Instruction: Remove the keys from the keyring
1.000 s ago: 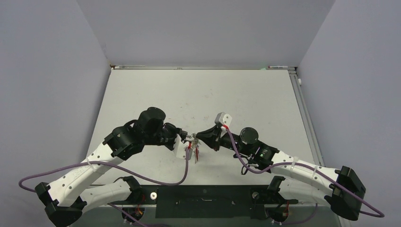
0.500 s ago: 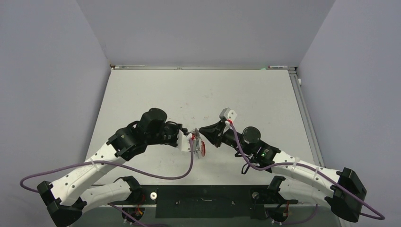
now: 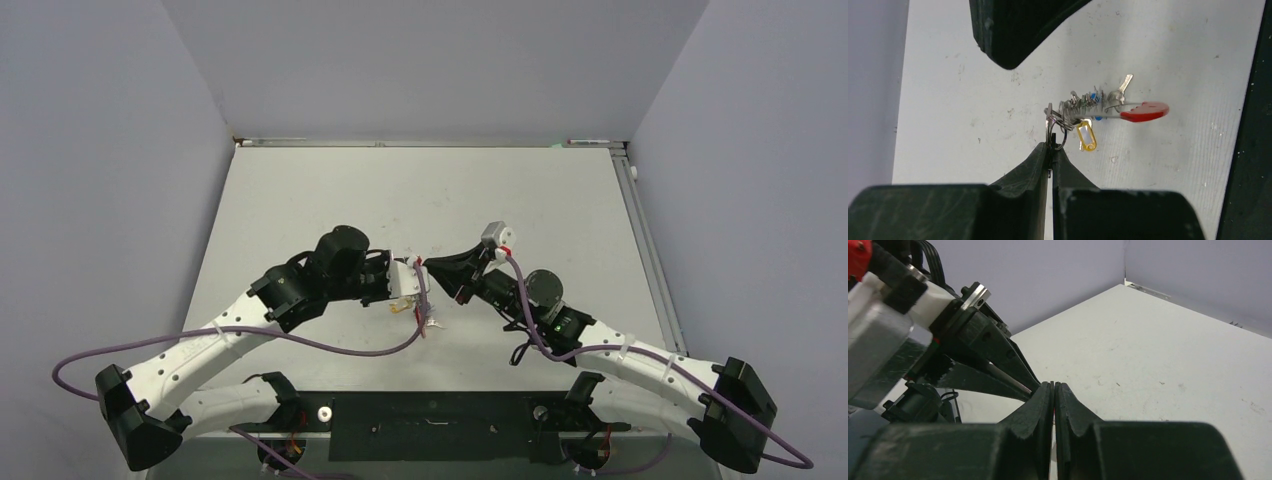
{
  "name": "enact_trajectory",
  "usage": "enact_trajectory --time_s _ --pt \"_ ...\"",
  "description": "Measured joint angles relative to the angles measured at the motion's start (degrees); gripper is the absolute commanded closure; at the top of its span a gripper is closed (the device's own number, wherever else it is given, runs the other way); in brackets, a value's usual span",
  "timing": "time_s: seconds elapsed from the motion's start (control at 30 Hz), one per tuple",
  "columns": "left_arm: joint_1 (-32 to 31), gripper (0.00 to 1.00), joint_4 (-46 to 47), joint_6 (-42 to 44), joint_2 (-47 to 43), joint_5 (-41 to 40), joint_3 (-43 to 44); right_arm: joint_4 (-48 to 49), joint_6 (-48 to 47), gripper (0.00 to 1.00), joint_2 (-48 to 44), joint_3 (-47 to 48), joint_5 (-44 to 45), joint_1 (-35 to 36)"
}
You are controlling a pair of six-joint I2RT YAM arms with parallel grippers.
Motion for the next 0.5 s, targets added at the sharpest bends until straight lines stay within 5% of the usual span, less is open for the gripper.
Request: enact_trajectory --time_s 0.23,0.4,0.5 --pt "1.0 1.00 0.4 -0.1 -0.1 -1.0 0.1 1.1 -1.4 0.94 -2.5 -2.7 -0.4 -0.2" --pt "1.7 1.00 0.3 4.1 -0.9 -0.3 0.0 -0.8 -4.2 0.68 -2.6 -3.3 -3.0 -0.7" --pt "1.7 1.00 0.3 7.6 -2.7 0.4 -0.1 -2.6 -6.9 0.63 -2.6 -3.4 -5.5 -0.8"
